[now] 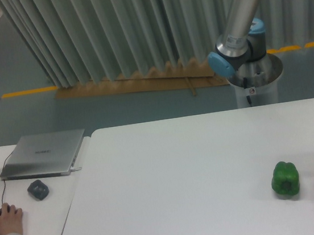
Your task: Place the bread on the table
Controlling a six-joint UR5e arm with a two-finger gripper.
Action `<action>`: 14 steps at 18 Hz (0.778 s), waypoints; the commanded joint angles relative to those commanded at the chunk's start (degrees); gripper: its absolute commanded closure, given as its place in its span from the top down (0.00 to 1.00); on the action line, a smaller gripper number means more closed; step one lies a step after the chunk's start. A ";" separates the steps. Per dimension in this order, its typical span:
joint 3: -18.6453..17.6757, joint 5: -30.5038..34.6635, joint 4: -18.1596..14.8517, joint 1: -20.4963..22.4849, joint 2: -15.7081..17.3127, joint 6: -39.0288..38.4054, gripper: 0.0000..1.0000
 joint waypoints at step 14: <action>-1.14 6.16 0.97 -0.62 -3.51 -1.23 1.00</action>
